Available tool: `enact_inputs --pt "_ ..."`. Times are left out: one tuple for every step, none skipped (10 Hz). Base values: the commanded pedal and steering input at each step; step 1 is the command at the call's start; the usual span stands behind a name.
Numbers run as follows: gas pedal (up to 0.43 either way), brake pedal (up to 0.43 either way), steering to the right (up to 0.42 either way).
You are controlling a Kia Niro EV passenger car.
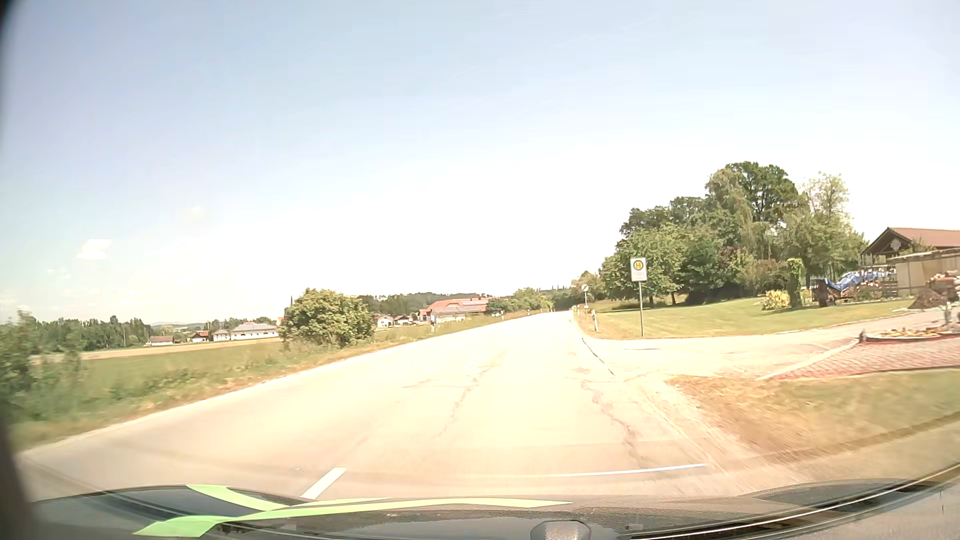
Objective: Follow the waypoints while adhering to traffic rules and regulations
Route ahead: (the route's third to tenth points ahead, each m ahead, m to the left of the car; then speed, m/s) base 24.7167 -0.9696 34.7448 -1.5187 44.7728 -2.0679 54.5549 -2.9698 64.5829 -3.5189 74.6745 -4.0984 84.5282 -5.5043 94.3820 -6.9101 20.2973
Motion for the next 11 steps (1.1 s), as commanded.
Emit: enact_inputs --pt "0.311 0.000 0.016" --pt "0.311 0.000 0.016" --pt "0.311 0.000 0.017" --pt "0.311 0.000 0.016" --pt "0.311 0.000 0.014" --pt "0.311 0.000 0.011" --pt "0.311 0.000 0.011" --pt "0.299 0.000 0.011" --pt "0.299 0.000 0.012" --pt "0.299 0.000 0.011" --pt "0.299 0.000 0.011"
